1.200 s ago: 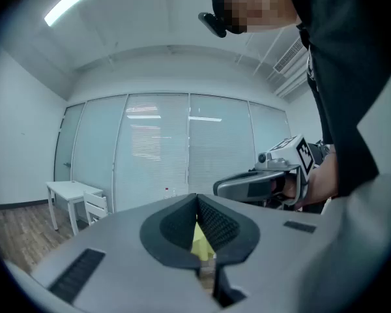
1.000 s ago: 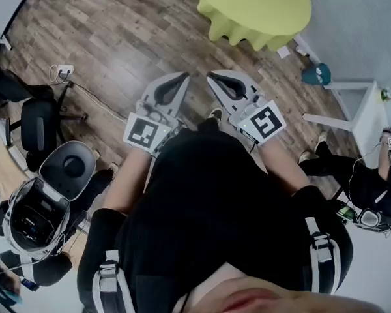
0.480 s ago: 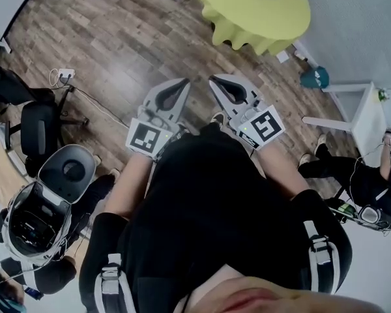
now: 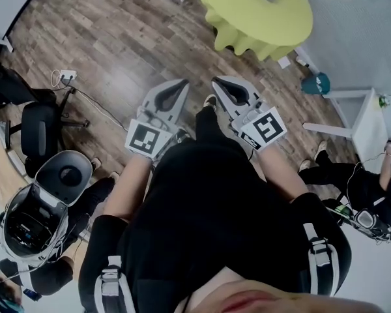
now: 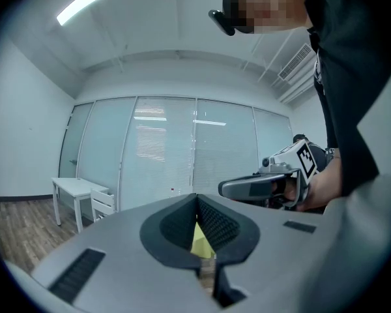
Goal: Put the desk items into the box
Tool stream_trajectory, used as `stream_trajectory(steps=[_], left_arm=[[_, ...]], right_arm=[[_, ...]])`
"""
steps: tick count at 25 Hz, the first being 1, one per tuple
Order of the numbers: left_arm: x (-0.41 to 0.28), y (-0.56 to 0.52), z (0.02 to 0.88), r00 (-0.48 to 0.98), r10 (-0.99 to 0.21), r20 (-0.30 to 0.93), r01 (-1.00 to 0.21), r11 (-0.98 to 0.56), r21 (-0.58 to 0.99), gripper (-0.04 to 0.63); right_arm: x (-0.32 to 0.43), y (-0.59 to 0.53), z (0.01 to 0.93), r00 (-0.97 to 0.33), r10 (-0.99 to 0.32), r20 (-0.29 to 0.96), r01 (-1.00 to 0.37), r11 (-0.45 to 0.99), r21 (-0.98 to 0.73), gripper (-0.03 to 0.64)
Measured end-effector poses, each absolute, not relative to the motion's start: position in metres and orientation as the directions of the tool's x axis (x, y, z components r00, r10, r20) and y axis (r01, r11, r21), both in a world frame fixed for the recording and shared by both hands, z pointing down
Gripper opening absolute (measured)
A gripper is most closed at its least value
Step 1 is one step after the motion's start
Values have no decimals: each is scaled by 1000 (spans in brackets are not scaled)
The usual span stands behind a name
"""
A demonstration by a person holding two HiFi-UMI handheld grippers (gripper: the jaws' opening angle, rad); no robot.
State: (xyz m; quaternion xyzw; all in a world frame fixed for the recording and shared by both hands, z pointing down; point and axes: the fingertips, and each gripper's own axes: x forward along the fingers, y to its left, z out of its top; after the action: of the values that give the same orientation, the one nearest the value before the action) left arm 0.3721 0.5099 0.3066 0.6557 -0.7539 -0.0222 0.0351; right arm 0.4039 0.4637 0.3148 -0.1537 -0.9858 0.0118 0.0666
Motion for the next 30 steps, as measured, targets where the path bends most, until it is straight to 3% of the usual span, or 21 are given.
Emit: stream_trajectory(steps=[22, 30], left_arm=[[266, 353, 311, -214, -975, 62, -975, 217, 53, 12], [254, 315, 331, -234, -964, 128, -969, 243, 55, 12]], right_arm=[[287, 311, 321, -903, 413, 116, 411, 911, -45, 18], [273, 272, 327, -881, 458, 121, 457, 889, -40, 18]])
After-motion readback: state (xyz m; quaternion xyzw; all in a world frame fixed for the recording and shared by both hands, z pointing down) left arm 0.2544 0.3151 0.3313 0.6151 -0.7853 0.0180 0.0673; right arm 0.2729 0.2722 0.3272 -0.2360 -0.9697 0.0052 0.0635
